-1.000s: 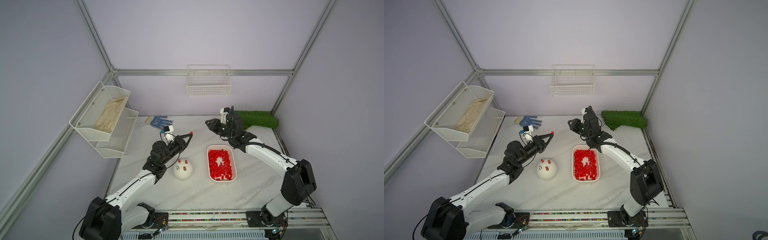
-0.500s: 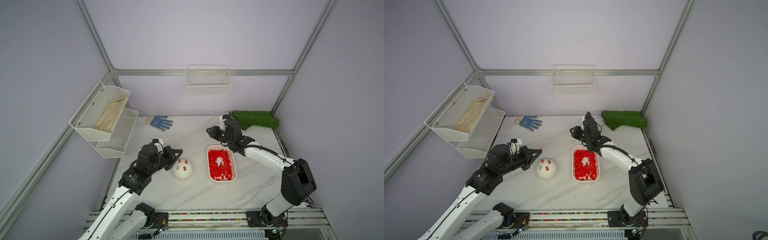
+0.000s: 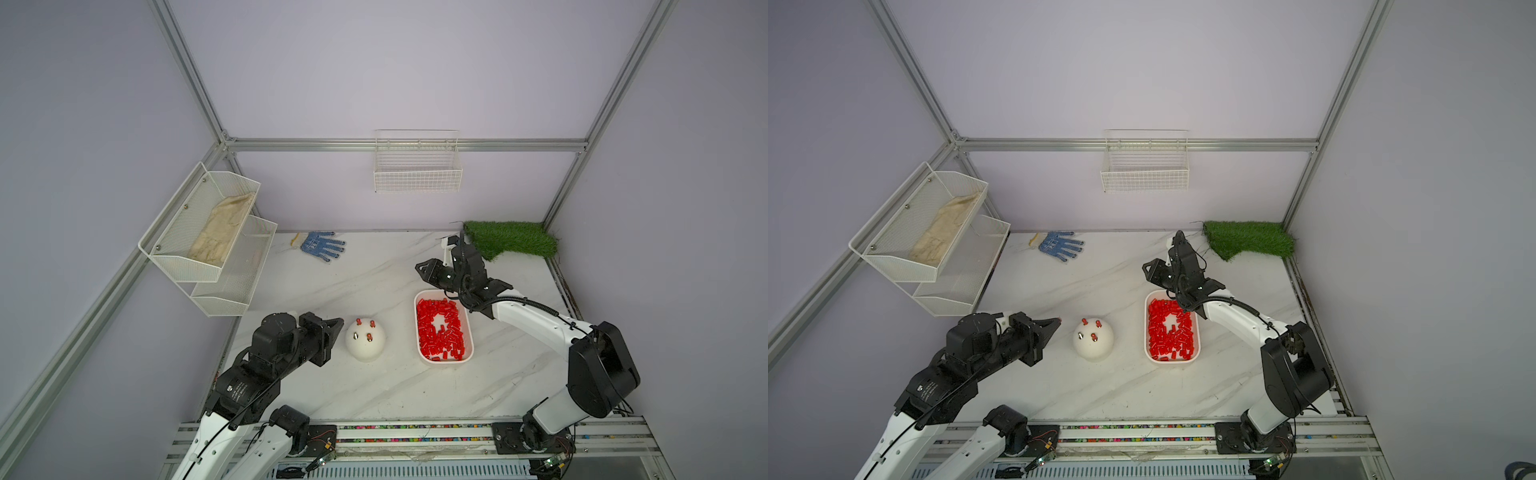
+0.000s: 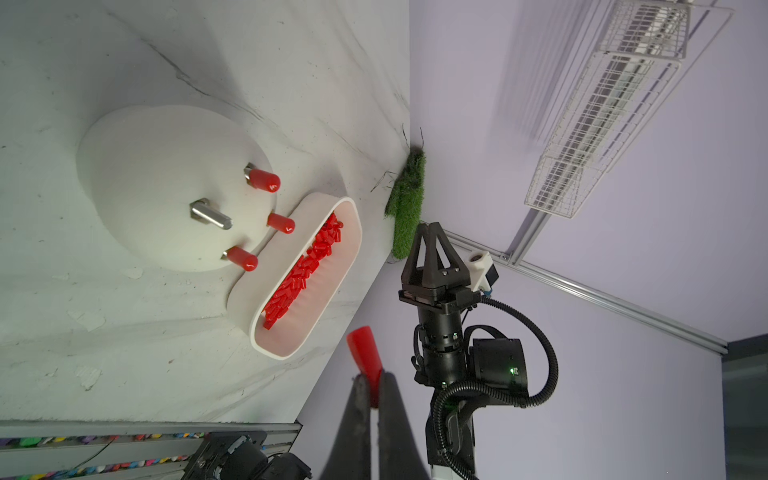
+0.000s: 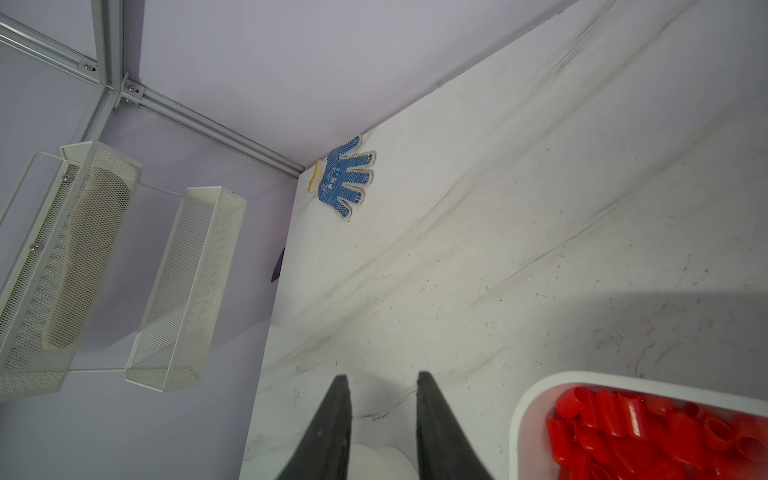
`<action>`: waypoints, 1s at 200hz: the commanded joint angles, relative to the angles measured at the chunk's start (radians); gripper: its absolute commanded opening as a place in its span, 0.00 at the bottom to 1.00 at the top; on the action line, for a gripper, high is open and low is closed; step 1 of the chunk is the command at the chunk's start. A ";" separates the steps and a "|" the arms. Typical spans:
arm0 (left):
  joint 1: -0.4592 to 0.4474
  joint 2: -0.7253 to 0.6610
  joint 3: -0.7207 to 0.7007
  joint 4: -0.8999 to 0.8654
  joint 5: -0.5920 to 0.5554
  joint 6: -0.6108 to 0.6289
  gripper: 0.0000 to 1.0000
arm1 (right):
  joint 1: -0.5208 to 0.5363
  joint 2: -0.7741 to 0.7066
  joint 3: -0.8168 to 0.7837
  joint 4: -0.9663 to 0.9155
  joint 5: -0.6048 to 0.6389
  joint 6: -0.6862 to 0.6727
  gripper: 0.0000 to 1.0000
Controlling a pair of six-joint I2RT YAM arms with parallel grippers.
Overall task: Cover the protruding screws with screw protection sleeves
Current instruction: Attach the screw protection sleeve to the screw.
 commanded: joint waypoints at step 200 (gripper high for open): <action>0.004 0.088 -0.270 0.259 0.078 -0.202 0.00 | 0.003 -0.024 -0.002 -0.007 0.027 0.001 0.29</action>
